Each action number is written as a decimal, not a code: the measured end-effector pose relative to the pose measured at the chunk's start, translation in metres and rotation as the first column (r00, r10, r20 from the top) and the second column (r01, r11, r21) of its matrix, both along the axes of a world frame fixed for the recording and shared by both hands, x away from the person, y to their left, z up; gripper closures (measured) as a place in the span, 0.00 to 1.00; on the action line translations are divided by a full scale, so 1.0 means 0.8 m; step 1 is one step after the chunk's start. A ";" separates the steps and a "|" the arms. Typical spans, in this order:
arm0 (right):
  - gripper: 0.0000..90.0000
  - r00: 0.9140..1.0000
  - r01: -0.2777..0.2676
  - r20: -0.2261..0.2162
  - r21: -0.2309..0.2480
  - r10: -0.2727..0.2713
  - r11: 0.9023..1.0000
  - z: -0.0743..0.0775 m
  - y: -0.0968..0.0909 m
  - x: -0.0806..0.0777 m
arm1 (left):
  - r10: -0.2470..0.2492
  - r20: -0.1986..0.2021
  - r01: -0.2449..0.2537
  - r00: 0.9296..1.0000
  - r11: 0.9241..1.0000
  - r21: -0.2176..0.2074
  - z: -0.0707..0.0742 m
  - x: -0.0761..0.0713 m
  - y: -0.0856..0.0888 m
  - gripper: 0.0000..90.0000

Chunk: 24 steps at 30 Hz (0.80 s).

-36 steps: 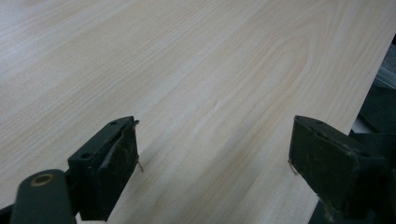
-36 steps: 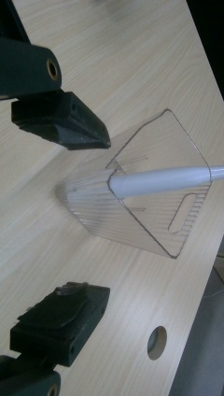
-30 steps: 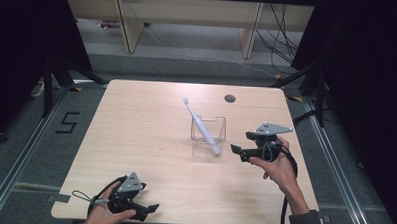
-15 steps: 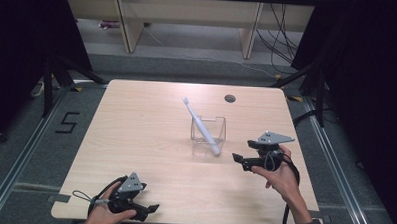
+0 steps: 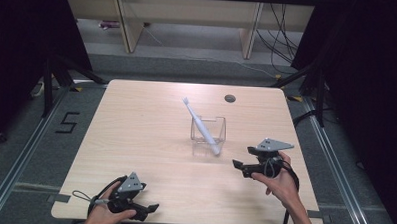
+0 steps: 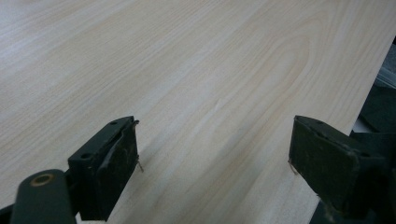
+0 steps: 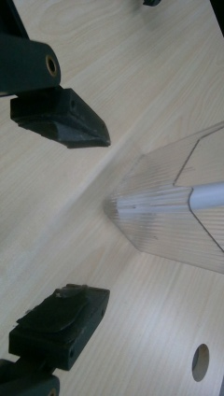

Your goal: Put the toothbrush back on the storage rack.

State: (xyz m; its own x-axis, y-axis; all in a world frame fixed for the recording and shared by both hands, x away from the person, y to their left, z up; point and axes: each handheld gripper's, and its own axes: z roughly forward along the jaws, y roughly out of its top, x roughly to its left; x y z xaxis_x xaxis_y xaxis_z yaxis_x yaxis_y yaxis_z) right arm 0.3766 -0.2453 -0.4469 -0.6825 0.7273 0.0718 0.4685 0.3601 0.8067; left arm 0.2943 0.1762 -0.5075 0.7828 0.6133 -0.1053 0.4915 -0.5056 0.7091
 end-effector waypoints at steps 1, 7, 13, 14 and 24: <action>0.25 0.999 0.009 -0.035 0.002 -0.008 1.000 0.000 0.001 -0.004 | 0.002 0.000 -0.002 1.000 1.000 -0.002 0.000 0.000 0.000 0.17; 0.25 1.000 0.000 -0.025 -0.009 0.000 1.000 -0.009 -0.001 -0.011 | -0.001 0.001 0.001 1.000 1.000 0.002 0.000 0.000 0.000 0.17; 0.23 0.999 -0.020 -0.030 -0.009 0.020 1.000 -0.017 0.001 -0.022 | 0.001 -0.002 -0.001 1.000 1.000 -0.011 0.000 0.000 0.000 0.17; 0.23 0.999 -0.027 -0.048 -0.003 0.027 1.000 -0.018 0.002 -0.024 | 0.009 -0.004 -0.009 1.000 1.000 -0.022 0.000 -0.001 -0.001 0.17; 0.18 0.997 -0.053 -0.060 -0.015 0.052 0.998 -0.029 0.002 -0.035 | 0.004 0.001 -0.004 1.000 1.000 -0.006 0.000 0.000 0.000 0.17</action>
